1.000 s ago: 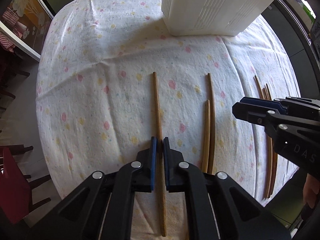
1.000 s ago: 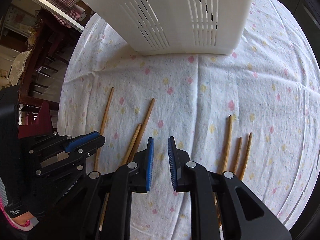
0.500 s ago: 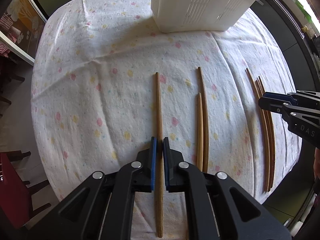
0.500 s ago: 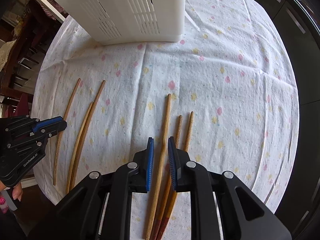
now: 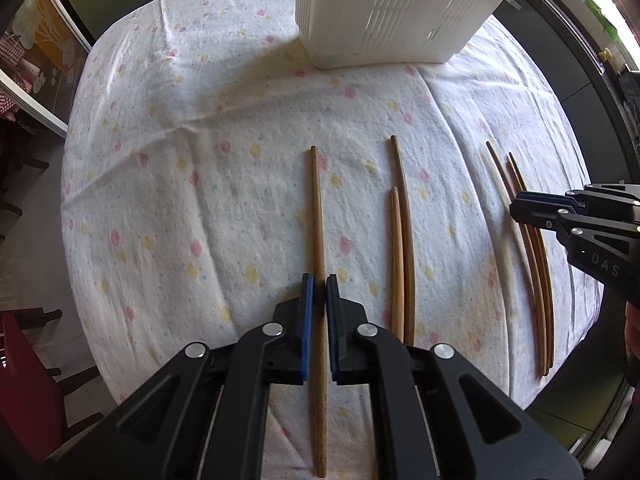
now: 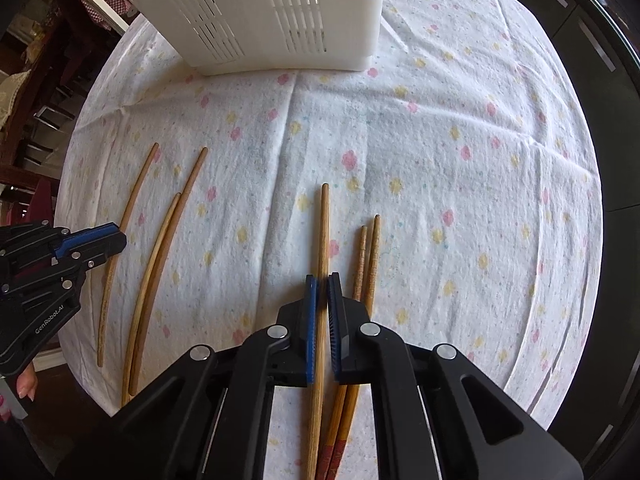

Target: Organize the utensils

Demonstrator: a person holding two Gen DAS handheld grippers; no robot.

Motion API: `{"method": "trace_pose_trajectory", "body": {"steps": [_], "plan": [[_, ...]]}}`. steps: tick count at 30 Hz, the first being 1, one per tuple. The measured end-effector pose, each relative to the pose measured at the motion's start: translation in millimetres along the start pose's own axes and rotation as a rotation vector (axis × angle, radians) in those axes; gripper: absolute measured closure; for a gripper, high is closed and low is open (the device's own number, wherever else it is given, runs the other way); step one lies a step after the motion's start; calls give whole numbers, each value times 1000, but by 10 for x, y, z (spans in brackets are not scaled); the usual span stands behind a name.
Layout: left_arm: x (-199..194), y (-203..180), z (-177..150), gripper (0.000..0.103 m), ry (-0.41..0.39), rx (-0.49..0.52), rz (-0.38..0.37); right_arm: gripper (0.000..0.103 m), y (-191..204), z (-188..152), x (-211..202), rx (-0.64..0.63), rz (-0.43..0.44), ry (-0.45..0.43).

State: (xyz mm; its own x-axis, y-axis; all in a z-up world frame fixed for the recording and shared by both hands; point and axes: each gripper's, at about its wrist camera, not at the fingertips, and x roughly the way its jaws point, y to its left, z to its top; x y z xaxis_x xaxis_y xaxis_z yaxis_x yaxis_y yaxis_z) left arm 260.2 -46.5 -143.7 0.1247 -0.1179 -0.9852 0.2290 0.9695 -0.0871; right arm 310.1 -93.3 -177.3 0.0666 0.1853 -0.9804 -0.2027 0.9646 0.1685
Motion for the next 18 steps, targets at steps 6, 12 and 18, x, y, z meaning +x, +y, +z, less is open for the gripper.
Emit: {"method": "trace_pose_trajectory", "body": {"steps": [6, 12, 18], "plan": [[-92, 89, -36, 97, -10, 3, -16, 96, -39, -100, -243, 7, 50, -41], [-171, 67, -54, 97, -23, 13, -14, 96, -55, -30, -8, 13, 76, 27], [-213, 45, -72, 97, -35, 26, -16, 96, -62, -47, 12, 3, 76, 15]]}}
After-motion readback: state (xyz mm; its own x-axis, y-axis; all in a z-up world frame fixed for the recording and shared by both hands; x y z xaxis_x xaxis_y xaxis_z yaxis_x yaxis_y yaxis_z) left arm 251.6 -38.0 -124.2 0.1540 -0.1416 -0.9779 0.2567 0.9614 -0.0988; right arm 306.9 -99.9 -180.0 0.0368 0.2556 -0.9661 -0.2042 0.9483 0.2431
